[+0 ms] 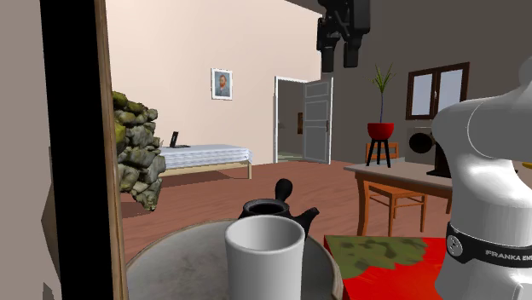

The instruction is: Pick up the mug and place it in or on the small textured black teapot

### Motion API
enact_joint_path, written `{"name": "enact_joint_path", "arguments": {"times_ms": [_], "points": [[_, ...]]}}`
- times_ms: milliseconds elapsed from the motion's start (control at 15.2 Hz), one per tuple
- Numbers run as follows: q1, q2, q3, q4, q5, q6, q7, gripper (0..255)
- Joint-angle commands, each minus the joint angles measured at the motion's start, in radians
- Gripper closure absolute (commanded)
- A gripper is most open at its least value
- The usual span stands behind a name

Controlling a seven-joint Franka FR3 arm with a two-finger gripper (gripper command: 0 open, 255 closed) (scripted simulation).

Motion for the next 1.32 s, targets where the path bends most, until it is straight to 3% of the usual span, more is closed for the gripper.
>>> {"name": "enact_joint_path", "arguments": {"times_ms": [0, 660, 1254], "points": [[0.000, 0.000, 0.000, 0.000, 0.000, 0.000, 0.000, 0], [0.046, 0.145, 0.150, -0.113, 0.125, 0.263, 0.204, 0], [0.066, 0.393, 0.293, -0.100, 0.177, 0.514, 0.385, 0]]}}
